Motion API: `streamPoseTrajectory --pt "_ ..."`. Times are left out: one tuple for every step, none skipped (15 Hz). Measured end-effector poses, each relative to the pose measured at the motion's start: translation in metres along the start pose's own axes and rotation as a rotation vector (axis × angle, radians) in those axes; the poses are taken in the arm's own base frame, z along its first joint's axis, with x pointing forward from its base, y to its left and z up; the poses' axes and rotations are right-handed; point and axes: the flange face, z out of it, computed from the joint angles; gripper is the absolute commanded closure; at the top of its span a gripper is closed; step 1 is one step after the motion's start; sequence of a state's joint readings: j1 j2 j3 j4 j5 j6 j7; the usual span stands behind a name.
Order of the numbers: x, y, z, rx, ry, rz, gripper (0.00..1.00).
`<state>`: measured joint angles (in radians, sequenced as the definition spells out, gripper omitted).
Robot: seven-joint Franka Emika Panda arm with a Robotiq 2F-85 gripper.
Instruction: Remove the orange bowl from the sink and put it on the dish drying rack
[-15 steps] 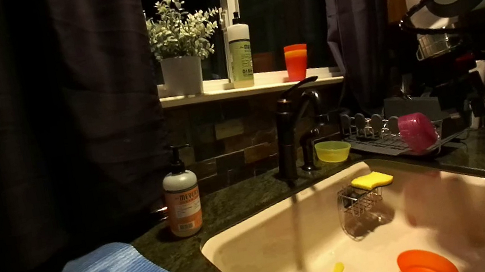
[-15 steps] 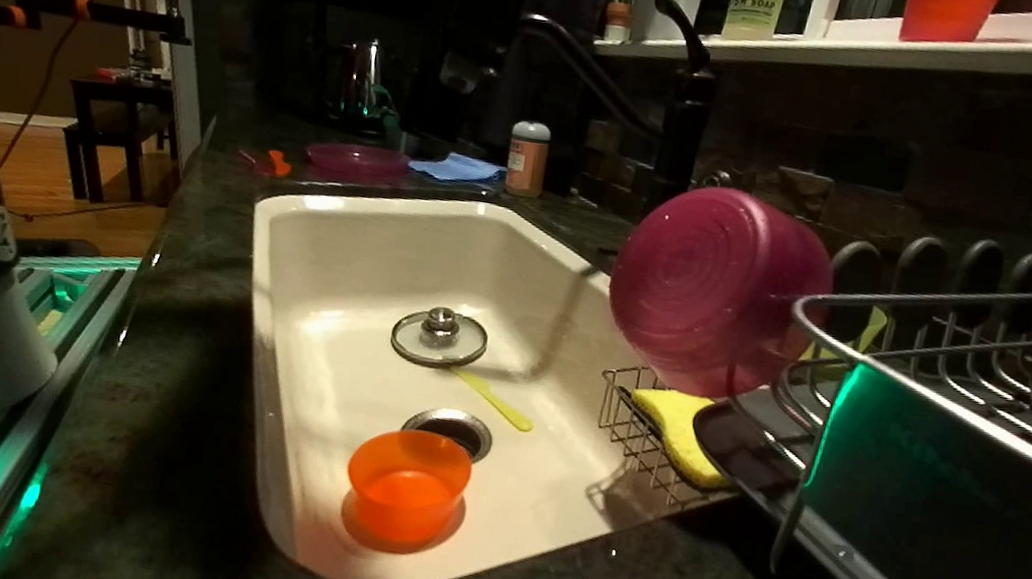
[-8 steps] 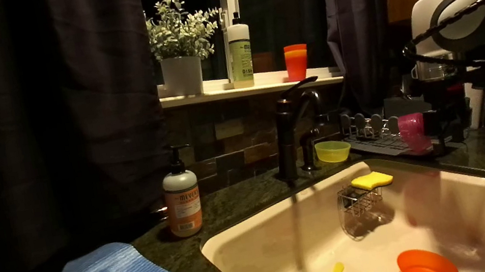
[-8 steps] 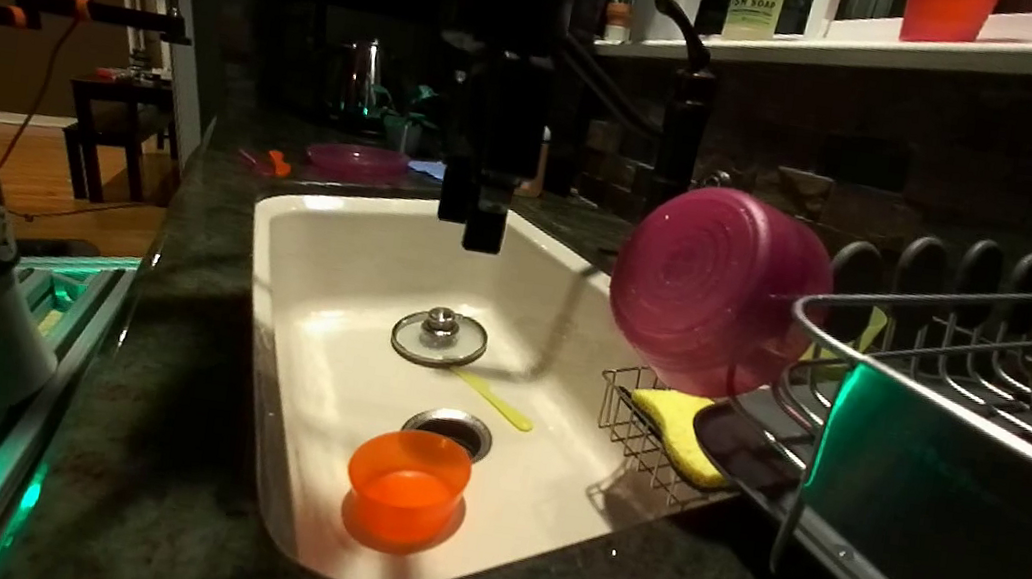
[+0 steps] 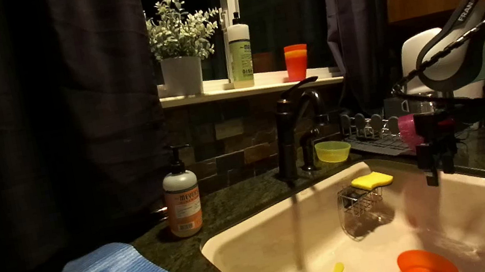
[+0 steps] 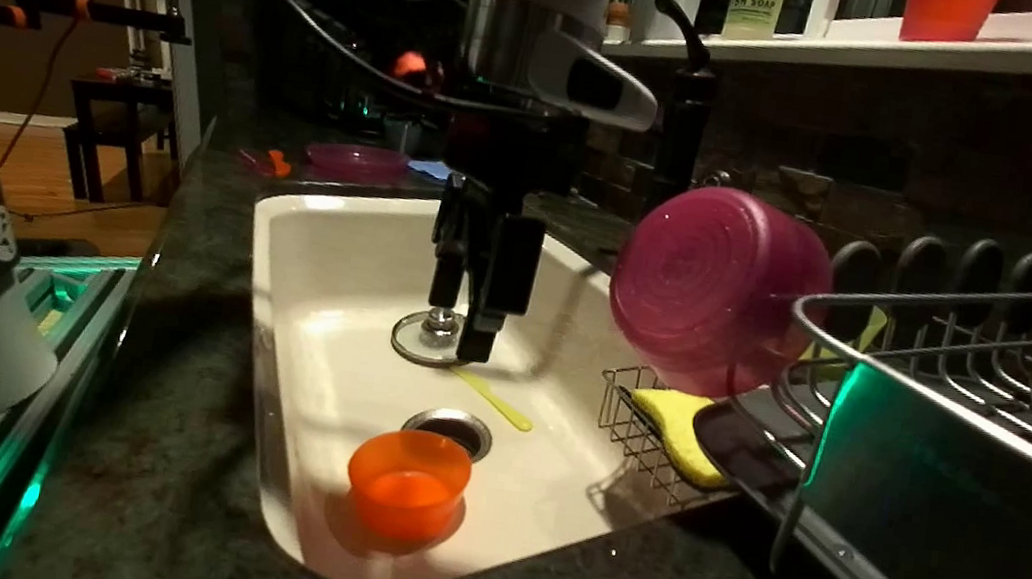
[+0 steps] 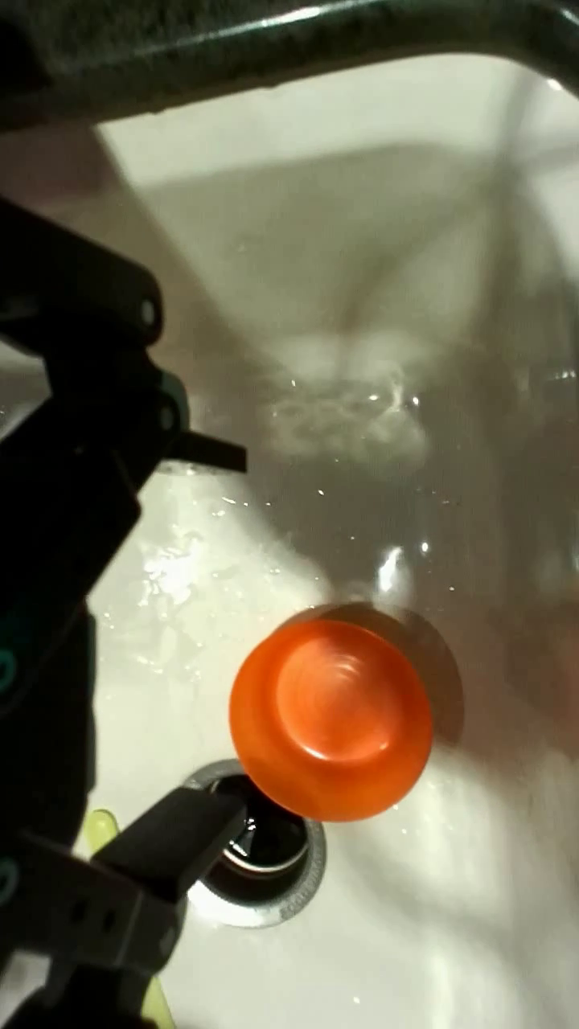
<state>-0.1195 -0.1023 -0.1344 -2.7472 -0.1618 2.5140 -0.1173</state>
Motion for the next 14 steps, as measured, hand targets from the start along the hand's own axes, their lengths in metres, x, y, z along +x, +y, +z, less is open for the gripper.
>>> streamPoseTrajectory --pt "0.001 -0.001 0.008 0.003 -0.021 -0.013 0.00" --pt "0.002 -0.002 0.013 0.004 -0.033 -0.021 0.00" --pt "0.004 -0.001 0.015 0.004 -0.038 -0.025 0.00" --pt "0.005 -0.001 0.015 0.004 -0.039 -0.026 0.00" --pt "0.006 -0.001 0.015 0.004 -0.037 -0.026 0.00" --pt "0.006 -0.001 0.015 0.003 -0.037 -0.027 0.00" --pt "0.006 -0.001 0.016 0.002 -0.041 -0.027 0.00" --pt "0.006 -0.002 0.019 0.002 -0.050 -0.030 0.00" --pt "0.005 -0.005 0.025 0.003 -0.066 -0.038 0.00" --pt "0.004 -0.008 0.034 0.005 -0.087 -0.049 0.00" --pt "0.004 -0.012 0.043 0.007 -0.104 -0.061 0.00" --pt "0.005 -0.016 0.053 0.007 -0.114 -0.075 0.00" --pt "0.006 -0.021 0.063 0.007 -0.116 -0.089 0.00" --pt "0.008 -0.025 0.072 0.007 -0.110 -0.104 0.00"
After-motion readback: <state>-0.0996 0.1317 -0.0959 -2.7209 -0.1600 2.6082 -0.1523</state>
